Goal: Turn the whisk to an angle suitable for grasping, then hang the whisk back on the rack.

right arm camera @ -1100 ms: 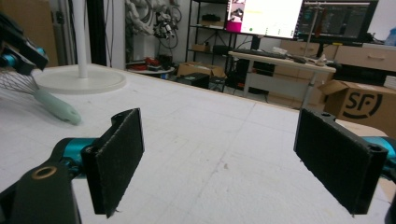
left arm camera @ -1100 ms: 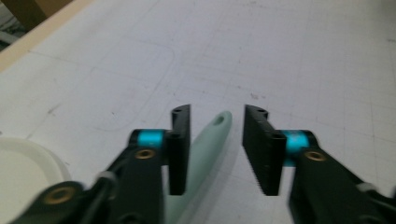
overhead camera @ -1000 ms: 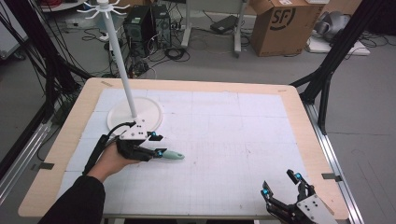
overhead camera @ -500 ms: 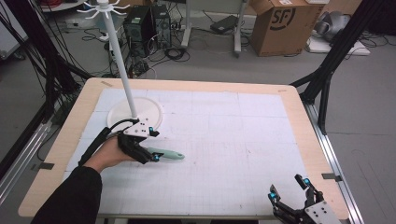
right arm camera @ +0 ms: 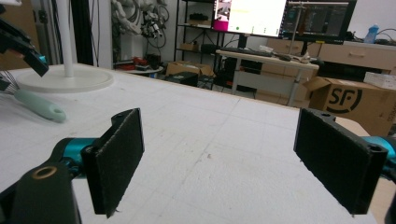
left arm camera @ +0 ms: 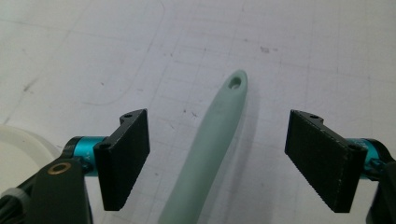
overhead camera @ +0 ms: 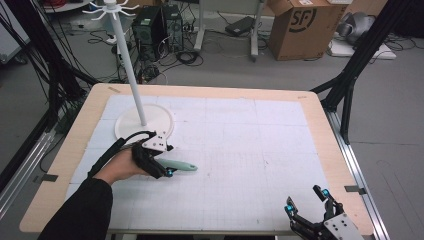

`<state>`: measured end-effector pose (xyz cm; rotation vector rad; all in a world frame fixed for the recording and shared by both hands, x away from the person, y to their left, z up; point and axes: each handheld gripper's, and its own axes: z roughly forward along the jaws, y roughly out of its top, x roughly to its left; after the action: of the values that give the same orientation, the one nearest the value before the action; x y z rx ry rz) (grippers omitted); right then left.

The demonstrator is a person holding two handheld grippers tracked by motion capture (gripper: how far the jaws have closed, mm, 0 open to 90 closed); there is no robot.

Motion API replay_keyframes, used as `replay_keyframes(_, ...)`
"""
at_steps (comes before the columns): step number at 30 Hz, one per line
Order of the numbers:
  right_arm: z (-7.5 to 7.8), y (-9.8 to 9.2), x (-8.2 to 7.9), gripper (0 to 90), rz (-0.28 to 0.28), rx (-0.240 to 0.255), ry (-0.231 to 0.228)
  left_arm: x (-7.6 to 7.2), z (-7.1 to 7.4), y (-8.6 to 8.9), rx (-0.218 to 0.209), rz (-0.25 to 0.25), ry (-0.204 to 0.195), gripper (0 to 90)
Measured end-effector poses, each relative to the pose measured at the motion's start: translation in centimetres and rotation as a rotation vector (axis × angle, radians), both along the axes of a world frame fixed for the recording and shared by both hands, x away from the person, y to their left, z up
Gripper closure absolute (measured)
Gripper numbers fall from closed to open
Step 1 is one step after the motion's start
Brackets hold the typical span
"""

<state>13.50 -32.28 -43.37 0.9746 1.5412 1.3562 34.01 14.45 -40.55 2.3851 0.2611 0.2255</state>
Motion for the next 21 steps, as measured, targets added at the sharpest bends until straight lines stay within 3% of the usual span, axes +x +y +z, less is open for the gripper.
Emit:
replay_keyframes(2, 0.0, 0.0, 0.0, 15.6, 0.004, 0.001, 0.001, 0.1, -0.4, -0.3, 0.036, -0.016, -0.004, 24.0)
replay_keyframes(13, 0.0, -0.1, 0.0, 15.6, 0.001, -0.001, 0.000, 0.4, -2.2, -1.8, 0.140, -0.034, 0.009, 27.1)
replay_keyframes(21, 0.0, -0.1, 0.0, 15.5, 0.002, 0.008, 0.002, 0.9, -2.8, -2.0, 0.163, -0.038, 0.042, 28.7)
